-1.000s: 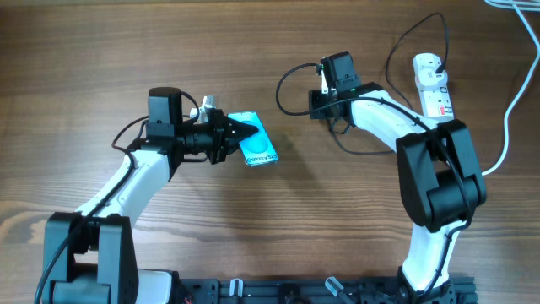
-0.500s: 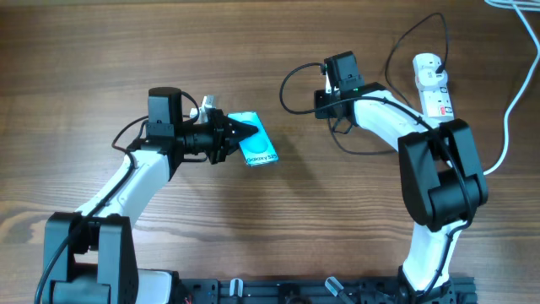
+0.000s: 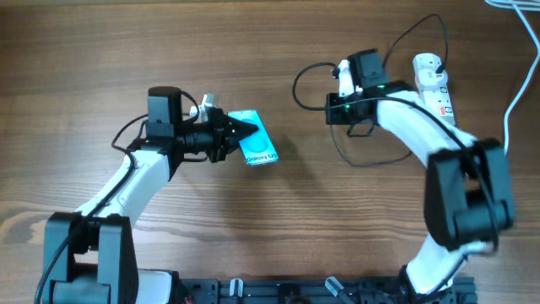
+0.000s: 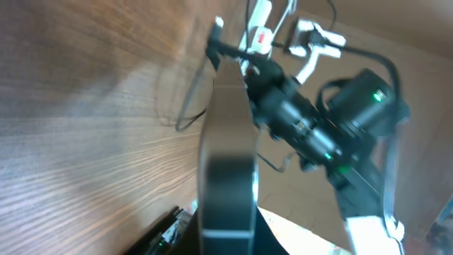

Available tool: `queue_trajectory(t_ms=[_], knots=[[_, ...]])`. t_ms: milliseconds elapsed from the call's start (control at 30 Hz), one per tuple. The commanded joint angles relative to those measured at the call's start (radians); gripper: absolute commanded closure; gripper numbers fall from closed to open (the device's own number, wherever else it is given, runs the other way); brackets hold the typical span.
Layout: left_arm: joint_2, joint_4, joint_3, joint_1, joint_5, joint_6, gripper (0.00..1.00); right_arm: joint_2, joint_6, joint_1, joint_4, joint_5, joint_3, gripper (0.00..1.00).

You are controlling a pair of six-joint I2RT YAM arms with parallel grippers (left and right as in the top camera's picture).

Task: Plug charger to phone and switch on socket
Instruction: 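Carry the cable end left toward the phone's bottom port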

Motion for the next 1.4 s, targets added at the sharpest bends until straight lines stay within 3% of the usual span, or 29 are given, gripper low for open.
queue_trajectory(t_ms=[0,167,367,533,700,833,933,1067,1367], knots=[[-0.004,0.095,0.008,-0.002,0.054,0.064,0.96,-0.144,-0.076,-0.011,-0.124,-0.221,-0.003,0.95],[-0.004,0.340,0.008,-0.002,0.110,0.057,0.96,-0.256,-0.247,-0.010,-0.393,-0.628,-0.005,0.96],[-0.004,0.393,0.008,-0.002,0.109,0.055,0.96,-0.266,-0.494,-0.010,-0.603,-0.910,-0.013,0.95],[-0.004,0.435,0.008,-0.002,0.028,-0.035,0.96,-0.266,-0.491,0.013,-0.547,-0.993,-0.069,0.96],[-0.004,0.686,0.008,0.000,0.005,-0.166,0.96,-0.266,-0.483,0.026,-0.367,-1.204,-0.141,0.96],[-0.004,0.856,0.008,0.000,-0.031,-0.266,0.96,-0.266,-0.288,0.026,-0.158,-1.224,-0.177,0.96],[-0.004,0.871,0.008,0.000,-0.037,-0.268,0.96,-0.266,-0.074,0.030,0.038,-1.224,-0.186,0.96],[-0.004,0.871,0.008,0.000,-0.043,-0.268,0.96,-0.266,0.070,0.070,0.166,-1.203,-0.186,0.96],[-0.004,0.886,0.008,0.000,-0.051,-0.269,0.96,-0.266,0.141,0.109,0.210,-1.187,-0.186,0.96]])
